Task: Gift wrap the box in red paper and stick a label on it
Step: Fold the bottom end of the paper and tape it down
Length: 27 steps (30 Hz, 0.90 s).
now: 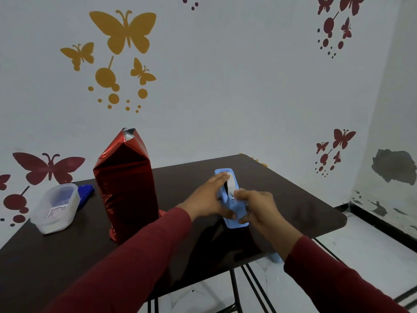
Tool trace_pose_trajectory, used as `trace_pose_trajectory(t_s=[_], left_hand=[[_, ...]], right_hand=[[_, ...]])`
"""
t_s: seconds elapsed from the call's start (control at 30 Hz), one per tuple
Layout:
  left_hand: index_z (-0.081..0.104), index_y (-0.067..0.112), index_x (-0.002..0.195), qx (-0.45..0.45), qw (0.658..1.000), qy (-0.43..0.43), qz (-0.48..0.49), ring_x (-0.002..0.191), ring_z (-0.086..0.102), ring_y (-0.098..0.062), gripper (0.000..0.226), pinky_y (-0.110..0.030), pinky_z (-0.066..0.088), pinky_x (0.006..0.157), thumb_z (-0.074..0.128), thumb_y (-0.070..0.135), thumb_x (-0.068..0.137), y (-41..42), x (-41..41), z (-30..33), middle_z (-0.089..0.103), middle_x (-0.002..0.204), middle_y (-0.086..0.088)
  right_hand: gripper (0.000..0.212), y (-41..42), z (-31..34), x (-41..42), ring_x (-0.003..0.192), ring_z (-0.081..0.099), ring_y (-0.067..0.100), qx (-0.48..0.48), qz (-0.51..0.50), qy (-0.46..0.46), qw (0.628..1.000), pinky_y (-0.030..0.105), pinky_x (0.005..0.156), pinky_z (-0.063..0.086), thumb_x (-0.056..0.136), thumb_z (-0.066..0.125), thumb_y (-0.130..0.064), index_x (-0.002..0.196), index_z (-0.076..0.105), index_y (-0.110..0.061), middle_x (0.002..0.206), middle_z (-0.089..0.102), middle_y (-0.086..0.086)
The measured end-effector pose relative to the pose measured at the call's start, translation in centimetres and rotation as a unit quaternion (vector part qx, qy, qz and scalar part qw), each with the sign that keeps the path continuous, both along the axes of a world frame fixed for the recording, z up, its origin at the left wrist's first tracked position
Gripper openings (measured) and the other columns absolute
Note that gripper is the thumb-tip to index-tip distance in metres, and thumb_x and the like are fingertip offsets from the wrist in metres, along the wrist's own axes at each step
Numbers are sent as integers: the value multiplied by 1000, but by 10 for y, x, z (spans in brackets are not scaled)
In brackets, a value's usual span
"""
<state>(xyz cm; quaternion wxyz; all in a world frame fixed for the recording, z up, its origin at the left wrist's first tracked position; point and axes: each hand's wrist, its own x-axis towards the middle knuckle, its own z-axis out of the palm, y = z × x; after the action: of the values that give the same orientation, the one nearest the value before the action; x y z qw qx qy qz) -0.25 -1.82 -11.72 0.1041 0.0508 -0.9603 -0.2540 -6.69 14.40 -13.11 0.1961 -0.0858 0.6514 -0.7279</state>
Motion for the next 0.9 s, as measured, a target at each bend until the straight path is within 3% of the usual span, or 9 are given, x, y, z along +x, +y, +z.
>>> trace_pose_trajectory(t_s=[0.07,0.23,0.47,0.67,0.73,0.8,0.9], left_hand=[[14,31,164,0,1000,-3,-2,142,45,-17,130,-39,47,110,95,47,63,0,2,-2,7,168,24],[13,28,164,-15,1000,-3,-6,146,39,-16,129,-37,43,113,95,39,65,2,5,-2,5,169,20],[7,29,165,-18,999,-33,-9,142,43,-23,132,-38,49,106,94,21,65,1,10,-3,0,169,21],[8,32,164,-8,999,-25,-21,140,46,-20,131,-30,51,99,92,15,66,4,16,-1,3,169,20],[10,36,163,-13,999,-14,-31,133,53,-16,126,-24,51,92,89,12,68,8,21,3,10,168,20],[18,39,161,-13,999,3,-44,113,63,-10,118,-23,55,85,87,9,70,13,25,9,22,165,19],[35,39,156,-4,998,27,-52,83,67,-1,102,-20,57,79,82,4,72,20,29,15,50,135,20]], right_hand=[[14,0,-9,0,93,74,41,-1,2,10,1000,46,65,61,79,79,-13,90,80,-4,102,77,15],[25,4,-23,0,93,76,34,-14,17,6,1000,53,76,64,83,79,-9,106,80,-16,99,79,11],[12,10,-22,1,92,76,27,34,28,100,994,48,74,65,87,79,-14,86,78,-26,103,78,3],[2,13,-17,0,92,74,22,81,36,160,983,45,69,66,88,80,-14,86,80,-15,103,76,-5],[11,13,-14,-1,91,73,22,95,45,175,979,42,68,66,88,79,-14,77,77,-16,104,76,-5],[18,13,-13,-2,88,74,22,108,45,194,974,41,67,66,89,77,-13,72,74,-18,102,77,0],[5,15,-18,-2,83,72,15,158,48,253,953,42,73,65,88,76,-6,91,79,-8,108,76,0]])
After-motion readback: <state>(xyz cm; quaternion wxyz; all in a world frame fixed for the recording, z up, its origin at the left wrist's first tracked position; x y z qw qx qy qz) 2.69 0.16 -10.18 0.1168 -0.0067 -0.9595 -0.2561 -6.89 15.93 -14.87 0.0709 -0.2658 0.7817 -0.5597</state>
